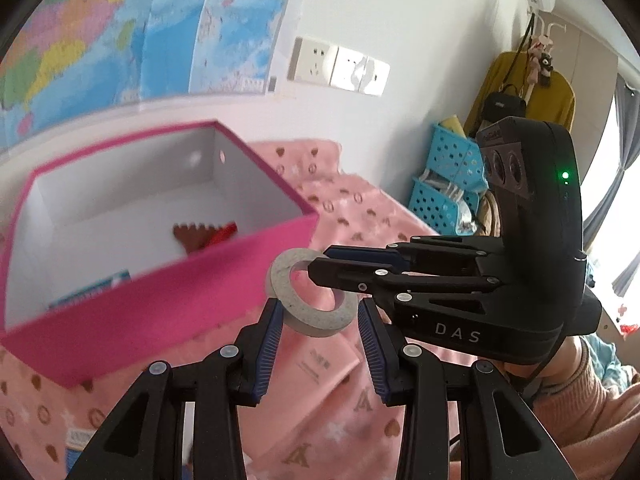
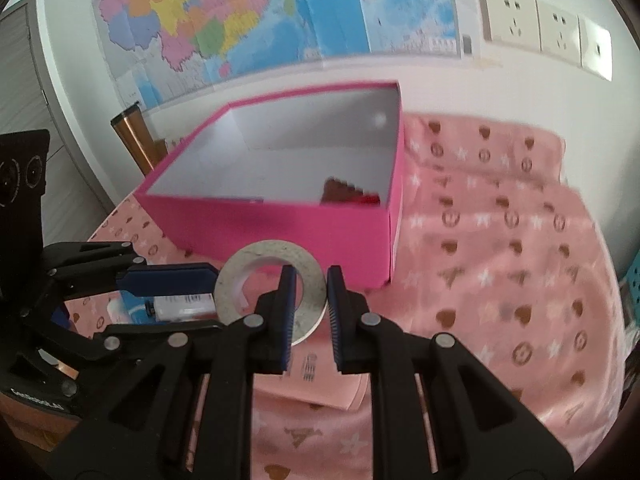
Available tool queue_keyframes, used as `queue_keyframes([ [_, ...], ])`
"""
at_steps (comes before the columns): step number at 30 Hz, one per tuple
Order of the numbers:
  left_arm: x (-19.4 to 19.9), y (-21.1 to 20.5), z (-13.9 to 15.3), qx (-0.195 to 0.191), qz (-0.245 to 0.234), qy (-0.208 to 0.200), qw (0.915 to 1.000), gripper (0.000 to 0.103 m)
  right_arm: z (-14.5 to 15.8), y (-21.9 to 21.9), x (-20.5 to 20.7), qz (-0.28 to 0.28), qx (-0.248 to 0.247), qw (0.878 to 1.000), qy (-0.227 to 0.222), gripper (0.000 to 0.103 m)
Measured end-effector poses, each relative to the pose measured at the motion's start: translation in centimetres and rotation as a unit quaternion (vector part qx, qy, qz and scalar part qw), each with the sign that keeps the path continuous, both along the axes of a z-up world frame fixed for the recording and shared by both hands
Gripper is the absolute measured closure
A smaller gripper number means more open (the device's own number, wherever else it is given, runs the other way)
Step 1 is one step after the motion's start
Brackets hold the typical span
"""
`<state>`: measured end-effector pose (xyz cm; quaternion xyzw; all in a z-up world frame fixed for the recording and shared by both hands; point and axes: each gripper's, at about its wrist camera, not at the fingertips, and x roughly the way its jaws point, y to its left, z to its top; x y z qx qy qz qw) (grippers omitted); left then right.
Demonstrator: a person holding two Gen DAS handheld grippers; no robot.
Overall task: Organize rigid objects
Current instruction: 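Carry the tape roll into the magenta box and release it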
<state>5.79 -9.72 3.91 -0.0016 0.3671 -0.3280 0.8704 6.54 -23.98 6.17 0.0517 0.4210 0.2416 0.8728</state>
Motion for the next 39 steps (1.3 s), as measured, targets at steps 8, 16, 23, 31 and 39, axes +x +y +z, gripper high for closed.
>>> queue_keyframes([
  [8, 2.7, 0.7, 2.7, 0.002, 0.021, -0.029, 0.9994, 0.064, 2.8, 1.0, 2.7, 0.009, -0.012, 0.999, -0.051, 0.086],
  [16, 6.0, 1.0, 3.3, 0.009, 0.034, -0.027, 0.9990, 0.064, 3.4, 1.7, 6.1, 0.011, -0.012, 0.998, -0.055, 0.086],
  [23, 8.8, 0.8, 1.7, 0.014, 0.044, 0.006, 0.9989, 0.064, 2.1, 2.2, 8.7, 0.006, -0.028, 0.999, -0.038, 0.086],
  [31, 11.0, 0.9, -1.2, -0.005, 0.041, 0.066, 0.9969, 0.064, -0.3, 2.2, 10.2, -0.007, -0.048, 0.999, -0.006, 0.086],
  [39, 11.5, 1.2, -2.3, -0.001, 0.051, 0.085, 0.9951, 0.064, -1.4, 2.5, 10.8, -0.016, -0.072, 0.997, 0.009, 0.086],
])
